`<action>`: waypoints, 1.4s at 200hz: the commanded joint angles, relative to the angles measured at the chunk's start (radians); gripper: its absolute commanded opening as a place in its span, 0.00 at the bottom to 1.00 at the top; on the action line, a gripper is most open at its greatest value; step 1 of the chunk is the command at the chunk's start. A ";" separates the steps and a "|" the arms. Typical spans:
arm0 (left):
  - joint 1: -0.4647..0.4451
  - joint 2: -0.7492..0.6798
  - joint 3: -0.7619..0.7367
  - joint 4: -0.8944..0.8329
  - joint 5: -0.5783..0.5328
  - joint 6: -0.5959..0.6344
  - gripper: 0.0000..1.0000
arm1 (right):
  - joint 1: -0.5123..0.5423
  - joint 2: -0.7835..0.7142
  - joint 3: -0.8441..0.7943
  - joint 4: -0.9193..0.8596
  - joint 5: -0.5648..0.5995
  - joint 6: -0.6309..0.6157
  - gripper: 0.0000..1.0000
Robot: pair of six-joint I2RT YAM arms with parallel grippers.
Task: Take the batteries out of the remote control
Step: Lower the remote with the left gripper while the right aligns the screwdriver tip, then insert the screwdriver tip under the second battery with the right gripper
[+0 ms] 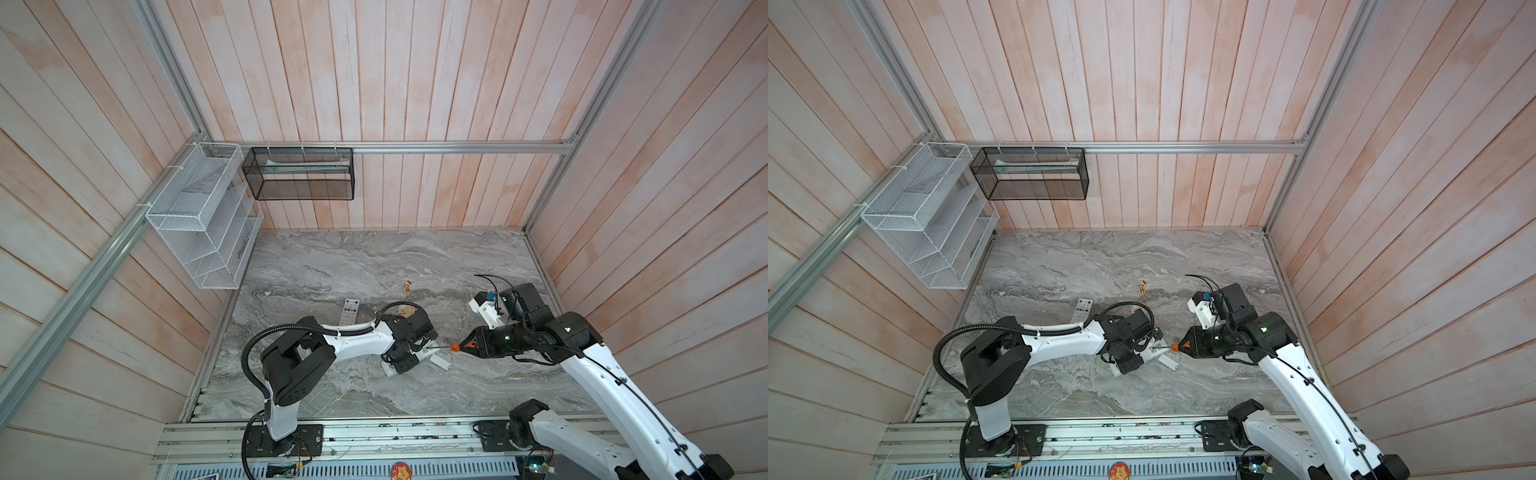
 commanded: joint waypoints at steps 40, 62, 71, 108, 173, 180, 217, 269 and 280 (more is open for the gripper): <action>0.024 -0.085 -0.085 0.213 0.006 0.010 0.77 | -0.006 -0.001 0.024 -0.031 0.020 -0.009 0.00; 0.026 -0.188 -0.206 0.241 0.014 0.032 0.80 | -0.006 0.004 0.023 -0.016 -0.004 -0.006 0.00; 0.027 -0.222 -0.251 0.253 0.014 0.036 0.81 | -0.006 0.010 0.019 -0.008 -0.018 -0.004 0.00; 0.036 -0.304 -0.363 0.269 -0.015 0.023 0.81 | 0.019 0.016 -0.002 0.023 -0.039 0.029 0.00; 0.042 -0.352 -0.430 0.313 -0.038 0.033 0.80 | 0.123 0.017 -0.065 0.108 -0.050 0.139 0.00; 0.043 -0.335 -0.423 0.311 -0.034 0.037 0.78 | 0.136 0.020 -0.073 0.121 -0.054 0.149 0.00; 0.043 -0.249 -0.377 0.274 -0.005 0.053 0.67 | 0.175 0.027 -0.098 0.169 -0.053 0.191 0.00; 0.043 -0.221 -0.360 0.265 0.012 0.062 0.55 | 0.189 0.031 -0.175 0.275 -0.068 0.250 0.00; 0.043 -0.225 -0.362 0.263 0.019 0.064 0.50 | 0.190 0.031 -0.189 0.300 -0.068 0.268 0.00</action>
